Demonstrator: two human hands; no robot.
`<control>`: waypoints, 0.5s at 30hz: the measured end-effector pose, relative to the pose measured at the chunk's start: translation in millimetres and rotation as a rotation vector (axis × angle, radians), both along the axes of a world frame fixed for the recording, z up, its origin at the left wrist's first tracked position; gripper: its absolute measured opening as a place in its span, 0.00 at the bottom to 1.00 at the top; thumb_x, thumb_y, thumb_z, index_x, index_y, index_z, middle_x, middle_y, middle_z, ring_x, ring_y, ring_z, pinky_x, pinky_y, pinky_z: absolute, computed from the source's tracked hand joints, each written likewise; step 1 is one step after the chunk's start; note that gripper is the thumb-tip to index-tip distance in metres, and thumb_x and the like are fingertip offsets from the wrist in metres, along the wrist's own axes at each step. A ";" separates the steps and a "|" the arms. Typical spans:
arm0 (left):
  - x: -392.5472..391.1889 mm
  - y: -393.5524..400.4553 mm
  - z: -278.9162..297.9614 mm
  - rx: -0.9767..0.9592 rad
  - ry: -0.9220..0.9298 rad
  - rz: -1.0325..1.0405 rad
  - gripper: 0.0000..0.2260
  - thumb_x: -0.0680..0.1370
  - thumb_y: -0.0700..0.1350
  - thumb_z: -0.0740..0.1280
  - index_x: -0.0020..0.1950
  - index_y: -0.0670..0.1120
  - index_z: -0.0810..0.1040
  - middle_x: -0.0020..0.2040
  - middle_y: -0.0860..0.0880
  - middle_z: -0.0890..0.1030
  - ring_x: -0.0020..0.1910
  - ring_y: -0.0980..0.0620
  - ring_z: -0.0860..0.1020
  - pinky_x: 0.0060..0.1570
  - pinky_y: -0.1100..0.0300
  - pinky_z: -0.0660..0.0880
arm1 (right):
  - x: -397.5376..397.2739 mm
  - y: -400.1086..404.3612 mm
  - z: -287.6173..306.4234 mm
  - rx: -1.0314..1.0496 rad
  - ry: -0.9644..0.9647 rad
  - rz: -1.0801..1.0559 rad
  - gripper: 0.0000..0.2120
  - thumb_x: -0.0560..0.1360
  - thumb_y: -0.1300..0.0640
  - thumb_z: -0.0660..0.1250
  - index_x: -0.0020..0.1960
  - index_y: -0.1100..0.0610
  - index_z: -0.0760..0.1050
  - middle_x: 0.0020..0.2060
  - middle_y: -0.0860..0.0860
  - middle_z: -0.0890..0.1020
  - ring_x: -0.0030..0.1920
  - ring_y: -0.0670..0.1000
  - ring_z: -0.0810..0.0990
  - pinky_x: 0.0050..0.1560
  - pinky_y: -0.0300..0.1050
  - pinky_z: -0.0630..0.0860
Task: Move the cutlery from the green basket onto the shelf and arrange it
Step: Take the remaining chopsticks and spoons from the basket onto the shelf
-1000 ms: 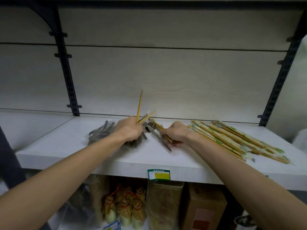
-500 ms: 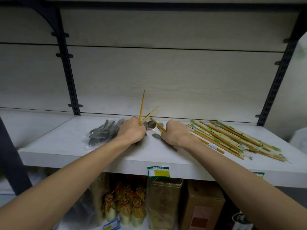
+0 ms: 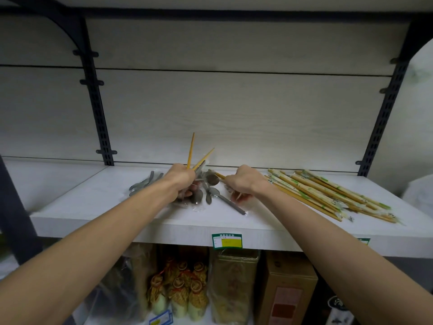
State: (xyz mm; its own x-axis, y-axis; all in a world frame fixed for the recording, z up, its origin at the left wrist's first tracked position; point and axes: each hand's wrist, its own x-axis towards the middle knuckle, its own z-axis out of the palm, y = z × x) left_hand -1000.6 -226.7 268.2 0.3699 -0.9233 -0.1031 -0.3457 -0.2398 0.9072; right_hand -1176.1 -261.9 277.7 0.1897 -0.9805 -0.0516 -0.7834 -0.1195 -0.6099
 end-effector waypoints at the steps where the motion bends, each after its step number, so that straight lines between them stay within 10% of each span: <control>1: 0.4 0.9 0.9 0.001 0.022 -0.002 0.09 0.83 0.40 0.63 0.54 0.37 0.81 0.39 0.42 0.82 0.36 0.49 0.78 0.29 0.59 0.75 | -0.6 0.8 0.8 0.022 -0.043 -0.009 0.09 0.71 0.54 0.65 0.35 0.58 0.78 0.34 0.54 0.86 0.37 0.56 0.86 0.47 0.48 0.83; 15: -8.0 12.0 14.2 -0.021 0.012 -0.067 0.08 0.83 0.41 0.64 0.55 0.37 0.77 0.46 0.41 0.81 0.44 0.46 0.82 0.40 0.57 0.84 | -5.6 5.4 14.2 0.375 -0.202 -0.004 0.08 0.78 0.65 0.64 0.41 0.61 0.75 0.27 0.56 0.81 0.31 0.55 0.82 0.36 0.46 0.81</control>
